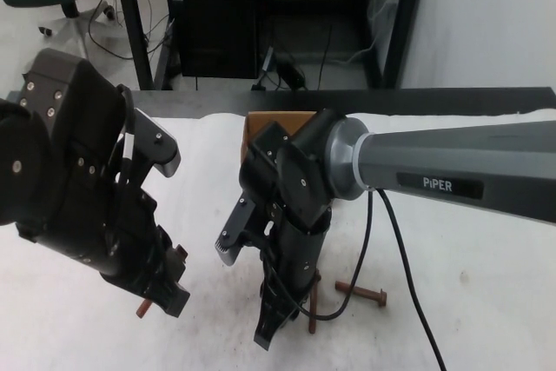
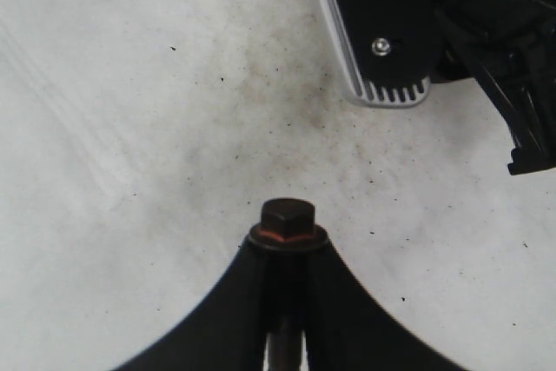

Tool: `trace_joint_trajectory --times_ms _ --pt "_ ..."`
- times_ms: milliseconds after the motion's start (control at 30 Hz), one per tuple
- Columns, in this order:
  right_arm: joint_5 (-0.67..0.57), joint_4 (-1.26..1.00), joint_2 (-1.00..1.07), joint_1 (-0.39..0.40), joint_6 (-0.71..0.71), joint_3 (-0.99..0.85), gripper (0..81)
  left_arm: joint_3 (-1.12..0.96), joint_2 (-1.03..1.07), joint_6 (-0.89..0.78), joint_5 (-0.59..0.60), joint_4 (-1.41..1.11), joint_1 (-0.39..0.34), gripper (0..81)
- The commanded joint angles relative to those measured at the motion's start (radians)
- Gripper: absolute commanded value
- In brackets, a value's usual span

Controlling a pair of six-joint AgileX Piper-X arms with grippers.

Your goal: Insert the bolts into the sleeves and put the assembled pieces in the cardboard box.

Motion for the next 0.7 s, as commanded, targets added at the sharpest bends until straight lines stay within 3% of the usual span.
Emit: trace_joint_trajectory --times_ms 0,667 --pt "0.014 -0.022 0.011 -0.010 -0.004 0.002 27.0 -0.005 -0.015 -0.008 0.007 0.004 -0.004 0.0" --pt "0.014 -0.048 0.010 -0.010 -0.004 0.002 25.8 -0.005 -0.015 -0.031 0.007 0.005 -0.004 0.0"
